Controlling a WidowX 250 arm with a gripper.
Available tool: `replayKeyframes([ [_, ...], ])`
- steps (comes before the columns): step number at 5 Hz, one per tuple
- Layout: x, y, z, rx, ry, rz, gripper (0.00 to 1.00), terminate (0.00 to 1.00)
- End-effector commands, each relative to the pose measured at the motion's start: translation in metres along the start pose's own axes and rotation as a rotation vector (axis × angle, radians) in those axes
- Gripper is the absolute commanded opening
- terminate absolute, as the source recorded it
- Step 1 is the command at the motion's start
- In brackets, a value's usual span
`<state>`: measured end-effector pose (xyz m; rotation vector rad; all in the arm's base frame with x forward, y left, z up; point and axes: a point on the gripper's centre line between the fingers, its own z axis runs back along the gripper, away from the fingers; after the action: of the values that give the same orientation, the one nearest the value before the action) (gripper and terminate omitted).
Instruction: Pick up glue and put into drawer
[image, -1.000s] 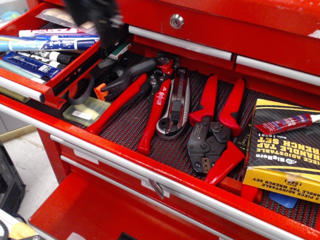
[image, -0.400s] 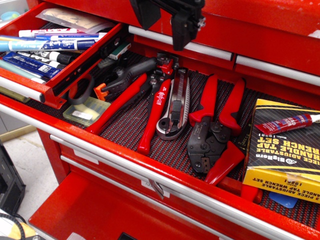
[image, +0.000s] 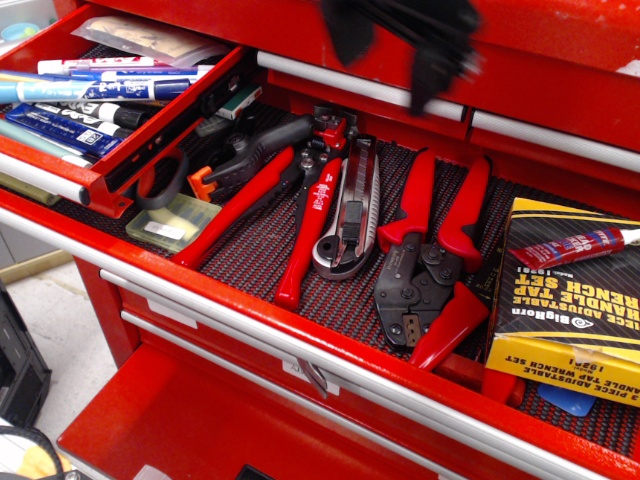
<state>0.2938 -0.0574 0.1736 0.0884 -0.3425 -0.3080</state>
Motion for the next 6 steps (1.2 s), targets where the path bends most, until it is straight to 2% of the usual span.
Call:
replayKeyframes([
  [1,0.039,-0.045,-0.002,-0.042,0.008,-0.057,1.0,0.0],
  [2,0.044,-0.063,-0.018,-0.107,0.013,-0.092,1.0,0.0],
  [3,0.045,-0.085,-0.036,-0.092,-0.018,-0.056,1.0,0.0],
  [4,0.043,-0.09,-0.052,-0.103,-0.006,-0.021,1.0,0.0],
  [5,0.038,-0.104,-0.067,-0.115,-0.033,0.034,1.0,0.0],
  [6,0.034,-0.103,-0.078,-0.145,-0.047,0.053,1.0,0.0],
])
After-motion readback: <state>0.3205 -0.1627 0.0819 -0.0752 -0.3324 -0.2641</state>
